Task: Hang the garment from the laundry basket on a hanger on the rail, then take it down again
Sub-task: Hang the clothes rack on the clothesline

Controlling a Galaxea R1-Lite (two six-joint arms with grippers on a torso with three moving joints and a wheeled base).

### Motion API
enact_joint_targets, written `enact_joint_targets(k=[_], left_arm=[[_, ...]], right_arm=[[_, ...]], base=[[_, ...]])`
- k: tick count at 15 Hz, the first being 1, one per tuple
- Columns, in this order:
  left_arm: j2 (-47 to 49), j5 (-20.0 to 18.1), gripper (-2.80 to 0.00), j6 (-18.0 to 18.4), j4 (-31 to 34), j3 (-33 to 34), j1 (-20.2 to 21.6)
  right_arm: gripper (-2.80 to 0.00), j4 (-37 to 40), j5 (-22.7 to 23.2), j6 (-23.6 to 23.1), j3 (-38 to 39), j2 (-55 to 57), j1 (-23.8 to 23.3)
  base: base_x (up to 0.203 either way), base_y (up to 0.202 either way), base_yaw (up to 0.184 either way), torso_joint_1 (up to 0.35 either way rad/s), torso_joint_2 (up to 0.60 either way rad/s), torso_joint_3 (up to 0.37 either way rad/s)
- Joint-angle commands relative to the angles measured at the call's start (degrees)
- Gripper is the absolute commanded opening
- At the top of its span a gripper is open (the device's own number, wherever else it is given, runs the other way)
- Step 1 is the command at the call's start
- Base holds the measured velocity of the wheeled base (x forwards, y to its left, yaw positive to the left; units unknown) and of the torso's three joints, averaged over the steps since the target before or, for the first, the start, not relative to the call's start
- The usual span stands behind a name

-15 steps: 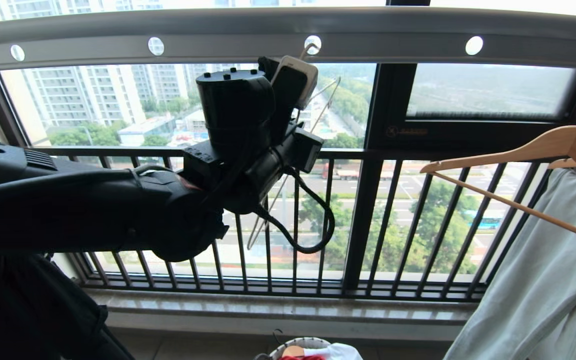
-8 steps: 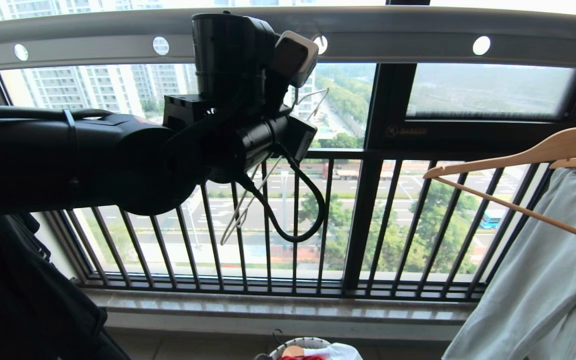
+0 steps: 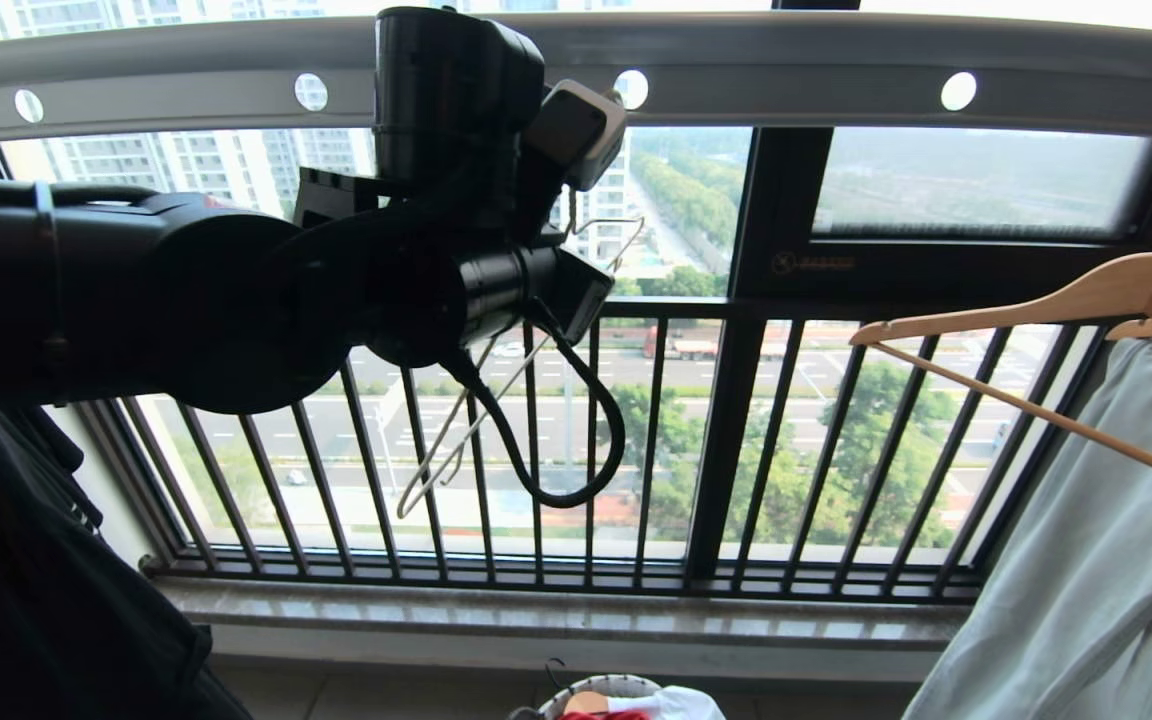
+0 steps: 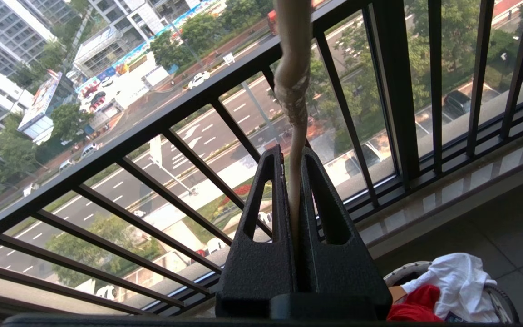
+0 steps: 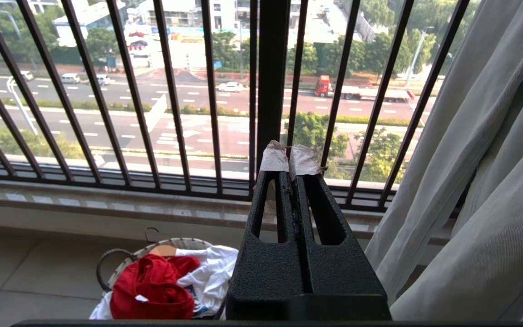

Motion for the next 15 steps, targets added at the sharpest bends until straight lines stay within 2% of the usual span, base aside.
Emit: enact_joint_targets(k=[1,6,9,15], left_arm=[[-1.3,0.2,-2.80,-0.1,1.9,1.1,-0.1],[-5.6,1.1,-2.80,0.0,2.4,2.5,-2.1],[-8.2,1.3,-2.80,-0.1,5.0,3.4,-2.2],[-12.2,1.1,-2.80,-0.3,5.3,8.5,-2.2]], right_arm=[[-2.80,0.0,0.1,-0.1,0.0,0.1,0.0],[-2.80,0.0,0.0,-0.1,0.1,0.1,0.0],[-2.80,0.0,0.0,-0.1,0.0,0.1,0.0],[-2.80,0.0,0.0,-0.1,0.0,0.1,0.0]], base=[[0.000,0.000,0.000,0.000,0.00,0.000],[0.000,0.000,0.000,0.000,0.00,0.000],[0.000,0.000,0.000,0.000,0.00,0.000],[0.000,0.000,0.000,0.000,0.00,0.000]])
